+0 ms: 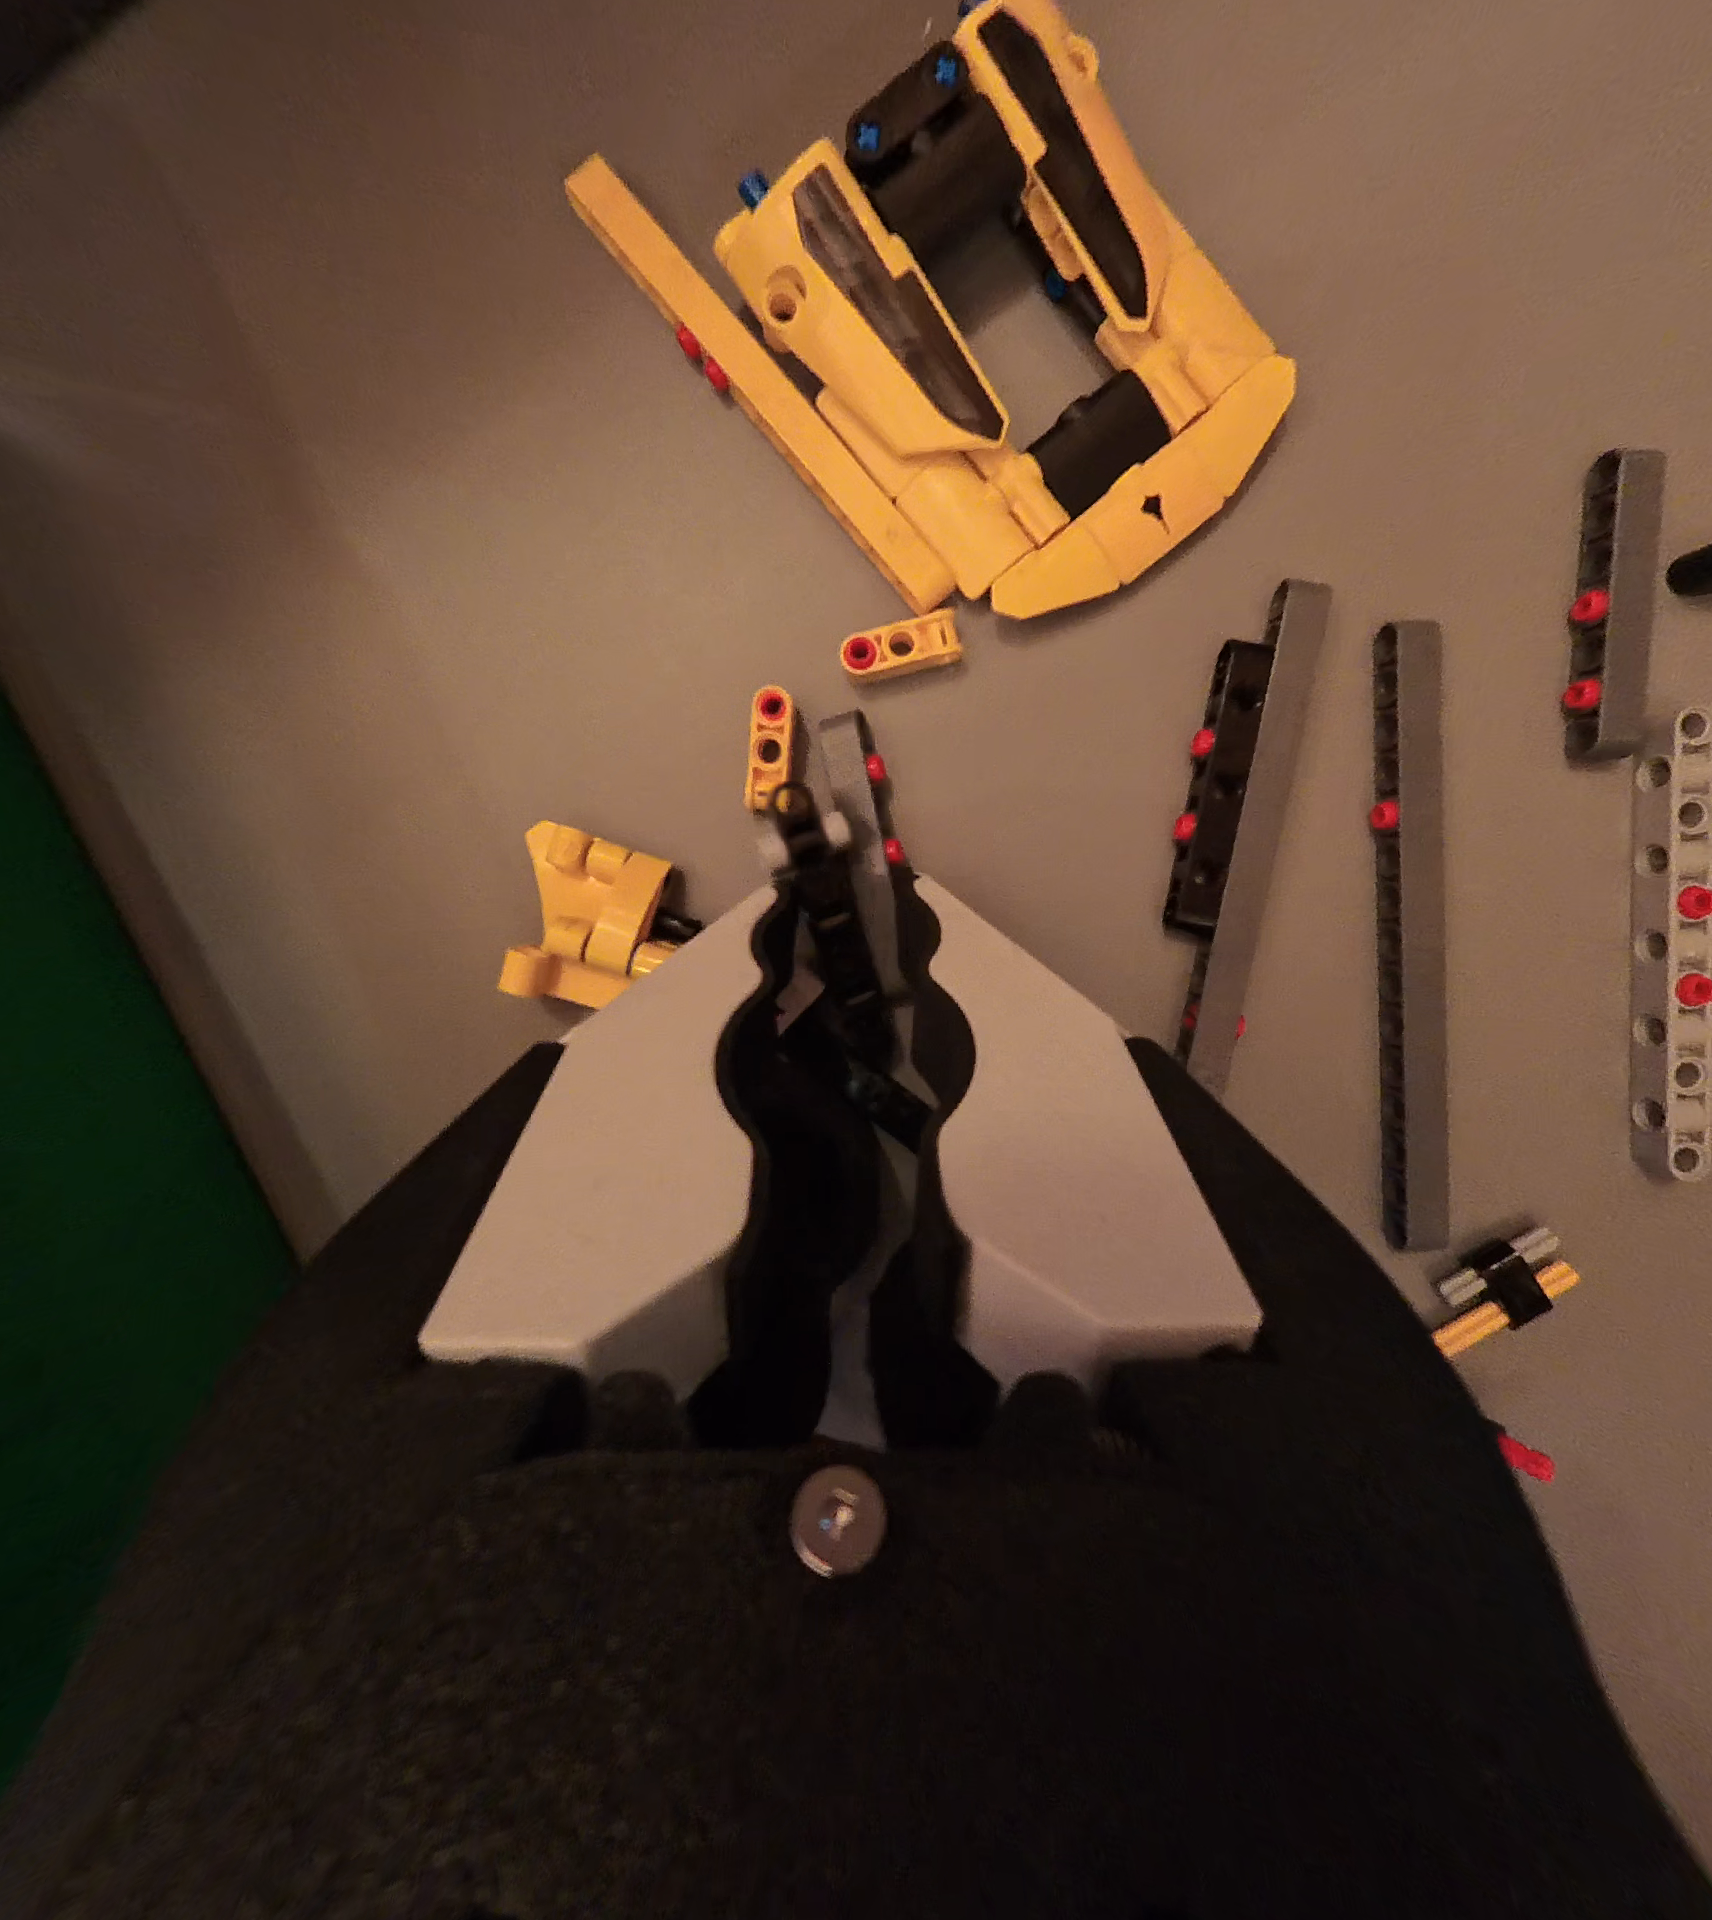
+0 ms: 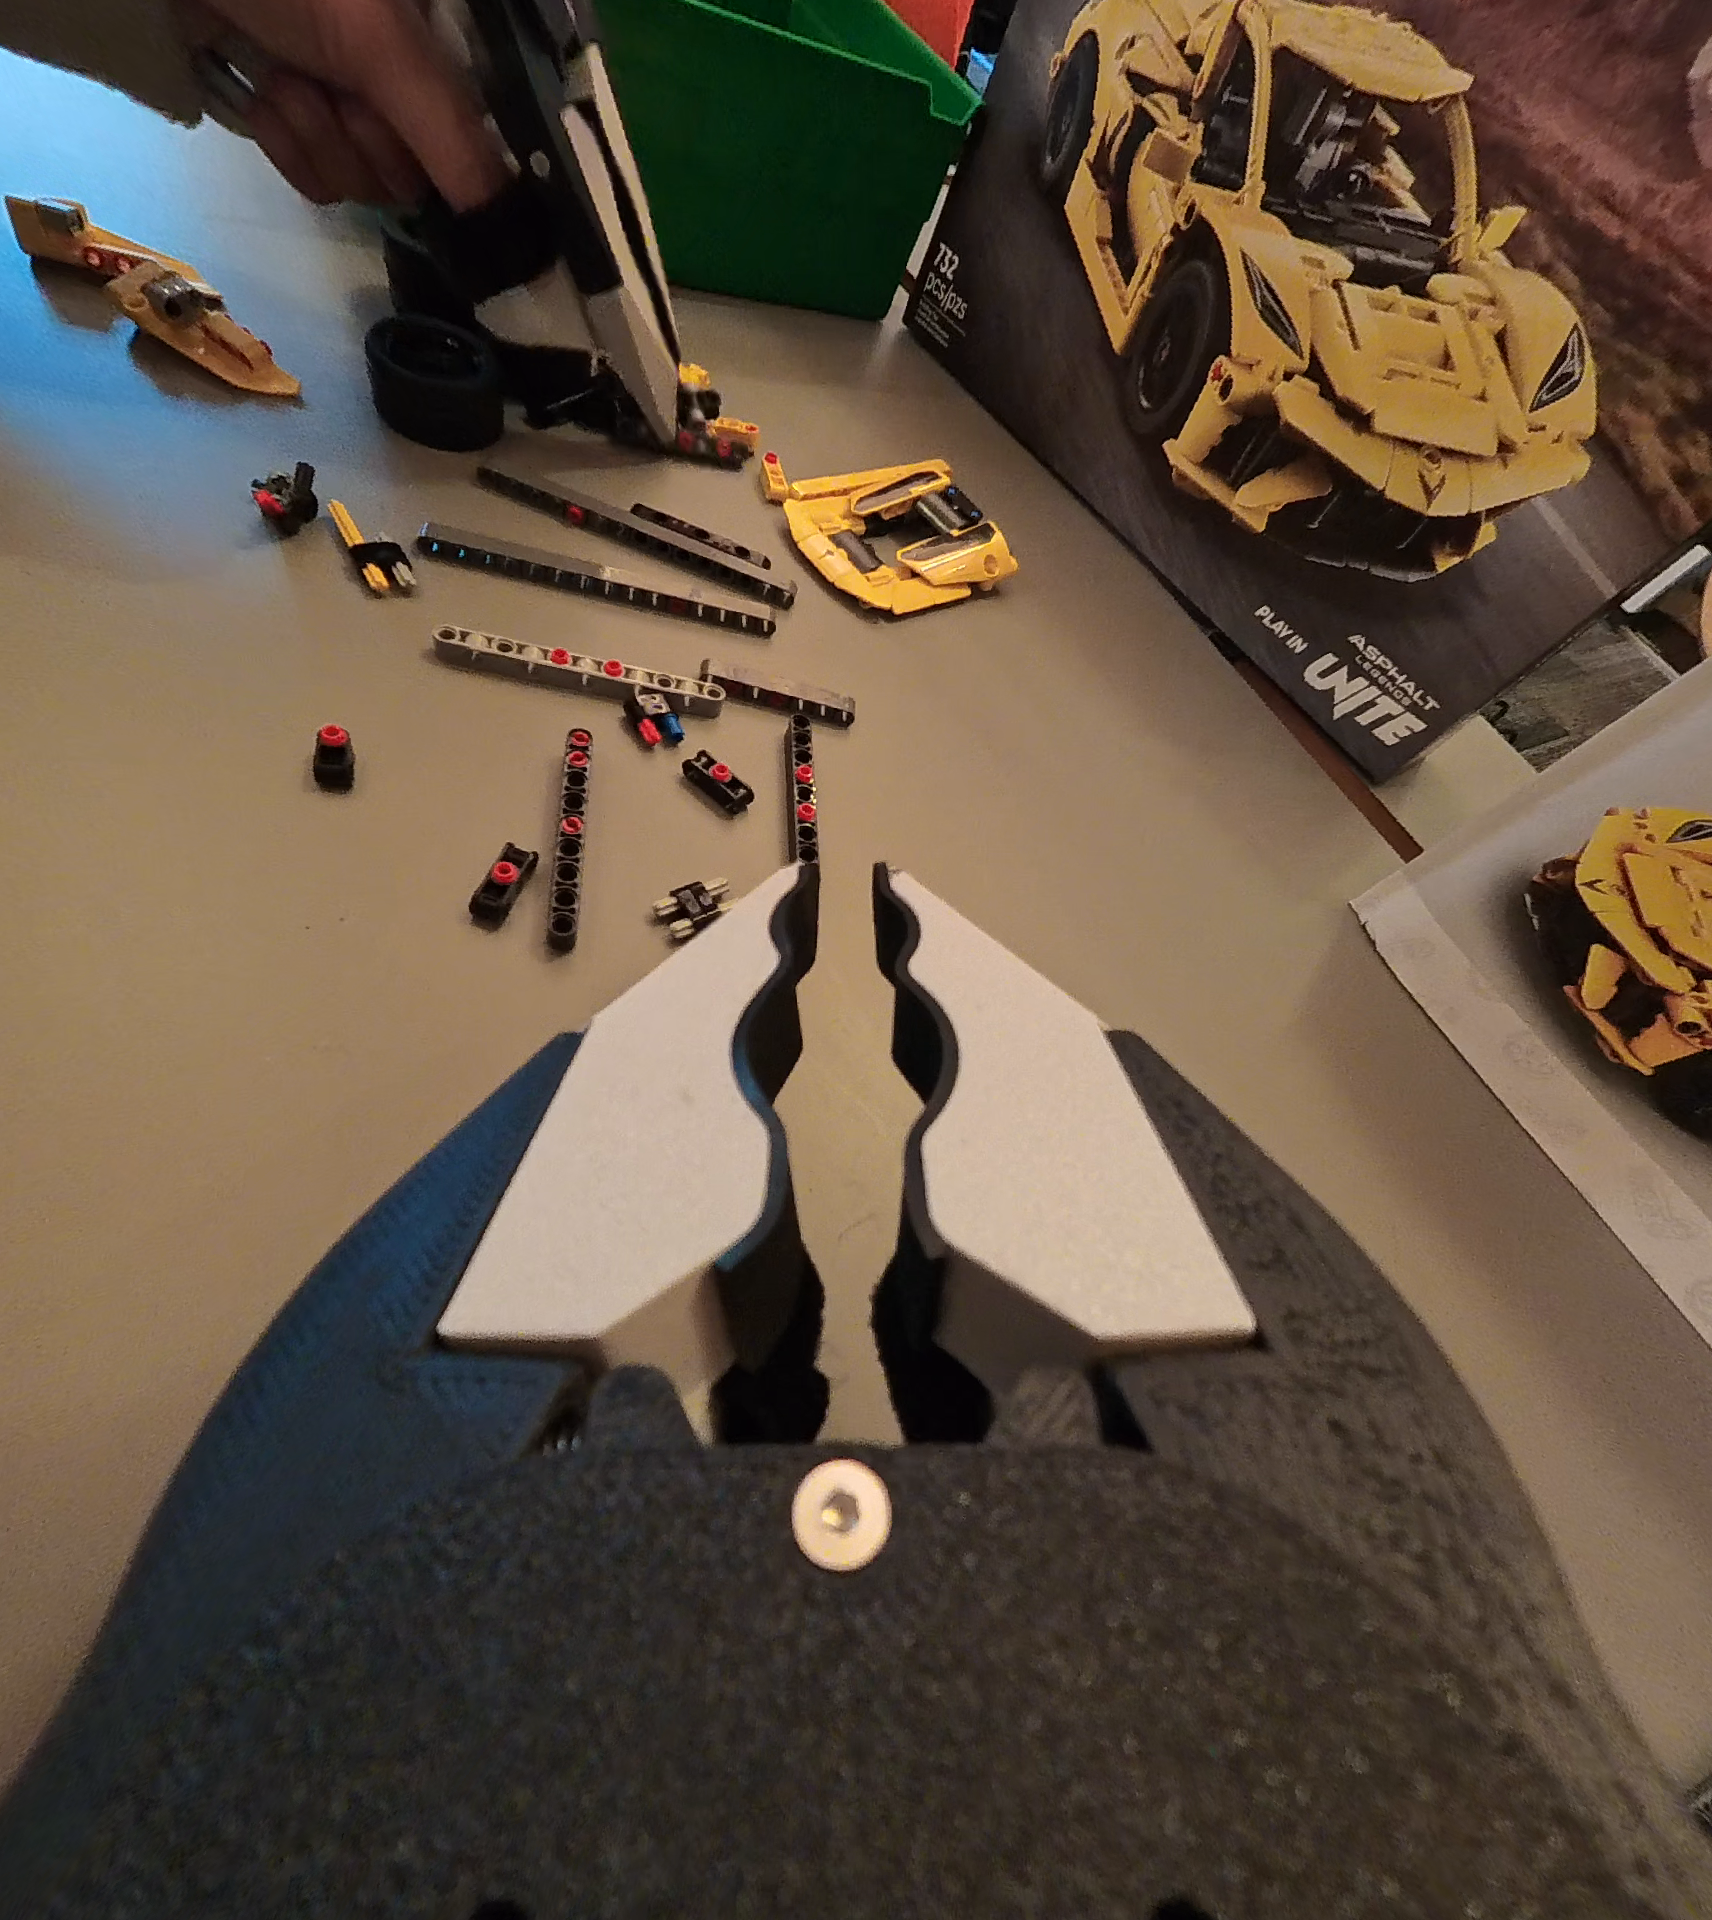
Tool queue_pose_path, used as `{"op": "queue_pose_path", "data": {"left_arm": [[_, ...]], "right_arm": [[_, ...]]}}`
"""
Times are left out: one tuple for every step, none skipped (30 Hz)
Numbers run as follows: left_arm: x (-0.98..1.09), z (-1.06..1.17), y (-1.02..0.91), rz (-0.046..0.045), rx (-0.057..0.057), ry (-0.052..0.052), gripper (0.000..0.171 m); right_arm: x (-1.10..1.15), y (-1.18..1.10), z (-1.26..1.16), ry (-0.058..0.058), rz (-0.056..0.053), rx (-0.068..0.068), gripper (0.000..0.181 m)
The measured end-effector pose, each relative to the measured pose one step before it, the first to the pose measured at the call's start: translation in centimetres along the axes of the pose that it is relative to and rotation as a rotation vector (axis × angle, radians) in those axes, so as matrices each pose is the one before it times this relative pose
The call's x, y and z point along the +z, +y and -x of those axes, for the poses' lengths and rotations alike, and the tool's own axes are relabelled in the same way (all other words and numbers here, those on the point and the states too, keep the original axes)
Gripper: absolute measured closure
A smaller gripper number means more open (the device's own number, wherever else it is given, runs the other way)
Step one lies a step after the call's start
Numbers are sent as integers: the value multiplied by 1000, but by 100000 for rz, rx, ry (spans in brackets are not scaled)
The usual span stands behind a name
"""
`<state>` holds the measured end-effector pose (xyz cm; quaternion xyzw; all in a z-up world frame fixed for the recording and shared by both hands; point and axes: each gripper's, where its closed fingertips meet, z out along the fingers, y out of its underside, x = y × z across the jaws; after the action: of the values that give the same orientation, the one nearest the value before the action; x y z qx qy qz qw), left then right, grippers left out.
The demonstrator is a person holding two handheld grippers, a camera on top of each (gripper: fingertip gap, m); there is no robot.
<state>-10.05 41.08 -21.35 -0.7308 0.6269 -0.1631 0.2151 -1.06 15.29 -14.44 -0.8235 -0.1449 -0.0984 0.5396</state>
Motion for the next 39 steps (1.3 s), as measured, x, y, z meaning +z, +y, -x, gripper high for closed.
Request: {"op": "queue_pose_path", "data": {"left_arm": [[-440, -175, -435, -3198, 504, 722, 160], [-486, -438, -520, -3666, 193, 2319, 160], [-487, -587, -538, -3772, -1008, 3416, 161], [-401, -578, -486, -3448, -2052, 3592, 161], [-292, -642, -404, -2960, -1608, 3822, 161], [-210, -651, -364, -2752, -200, 3528, 161], [-199, -180, -330, -2389, 345, 345, 161], [-298, 639, -295, -1942, 311, -4318, 161], [-414, 1158, -274, -1265, 1182, -6956, 161], [-584, 1536, -412, -1599, 2028, -8684, 161], [-748, 1693, -675, -3244, 1879, -9044, 161], [-698, 1245, -757, -3656, 1234, -5611, 161], [-485, 354, -571, -2314, 64, -118, 161], [-219, -526, -188, 60, -1127, 4572, 161], [82, -1103, 328, 2926, -1167, 7085, 161], [356, -1294, 716, 4739, -299, 7113, 161], [601, -1119, 866, 4843, 517, 4901, 160], [757, -817, 905, 4631, 1088, 2438, 161], [822, -631, 895, 4620, 1541, 1308, 160], [787, -413, 729, 3772, 1303, 228, 161], [699, -212, 504, 2472, 191, -400, 161], [568, -336, 367, 1909, -533, 1044, 161], [427, -430, 202, 1260, -529, 2130, 160], [213, -229, -76, -356, -557, 1000, 160], [32, -33, -198, -1171, -593, -80, 160], [-57, -31, -138, -570, -306, 310, 160], [-89, -96, -33, 45, -71, 902, 160], [-107, -7, 35, 421, -15, 659, 157], [-163, 180, 82, 629, 254, -259, 153], [-250, 432, 49, 405, 683, -1365, 147], [-312, 676, -94, -355, 561, -2322, 145], [-296, 819, -245, -958, 39, -2648, 145], [-162, 834, -374, -1093, 143, -2575, 145], [43, 826, -433, -932, 1412, -2613, 145], [290, 810, -271, 236, 2728, -2722, 145], [497, 735, 13, 2109, 2764, -2205, 145], [587, 466, 115, 2887, 1978, -420, 145], [579, 183, -6, 1829, 779, 1444, 145], [526, -10, -167, 453, -427, 2630, 145]], "right_arm": [[-5, 26, -16, 61, 128, -156, 171], [-31, -25, -7, 37, 2, -189, 172], [-44, -96, 20, -109, -291, -91, 172], [-21, -99, 65, -239, -377, 85, 172], [13, -37, 83, -352, -191, 74, 172], [43, 56, 100, -443, 322, -125, 172], [62, 123, 90, -267, 604, -355, 172], [54, 105, 51, -26, 537, -537, 172], [31, 51, 38, 38, 373, -594, 172], [-4, -23, 61, -64, 66, -452, 172], [1, -37, 46, -103, -75, -168, 172], [11, 24, 29, -62, 17, 10, 172], [31, 67, 25, -183, 317, 18, 172], [49, 92, 31, -203, 438, 22, 172], [47, 85, 22, -169, 330, 67, 172], [45, 65, 42, -238, 305, 8, 172], [19, 10, 47, -221, 175, -143, 172], [4, -49, 43, 10, -109, -249, 172], [7, -33, 28, 91, -165, -288, 172], [17, 17, 24, 58, 74, -192, 172], [35, 89, 2, 37, 386, -91, 172], [53, 115, -38, 132, 380, -11, 172], [26, 103, -50, 88, 250, 140, 172], [25, 79, -55, -68, 207, 321, 172], [-3, 22, -39, -131, -24, 426, 172], [-5, -31, -25, -153, -253, 384, 172], [-19, -14, 6, -162, -114, 208, 172], [-2, -3, 17, -25, 27, -74, 172], [-4, -10, 19, 46, 62, -307, 172], [-1, -3, 32, 28, 75, -329, 172], [2, -9, 56, -114, 36, -267, 172], [5, -15, 67, -239, 55, -159, 172], [16, -15, 61, -200, -31, -79, 172], [26, 2, 54, -250, 8, -38, 172], [23, 9, 64, -298, 55, 13, 172], [47, 19, 84, -349, 95, 15, 172], [33, 33, 54, -190, 166, -107, 172], [30, 57, 43, -56, 214, -255, 172], [15, 55, 7, 76, 297, -282, 172]]}}
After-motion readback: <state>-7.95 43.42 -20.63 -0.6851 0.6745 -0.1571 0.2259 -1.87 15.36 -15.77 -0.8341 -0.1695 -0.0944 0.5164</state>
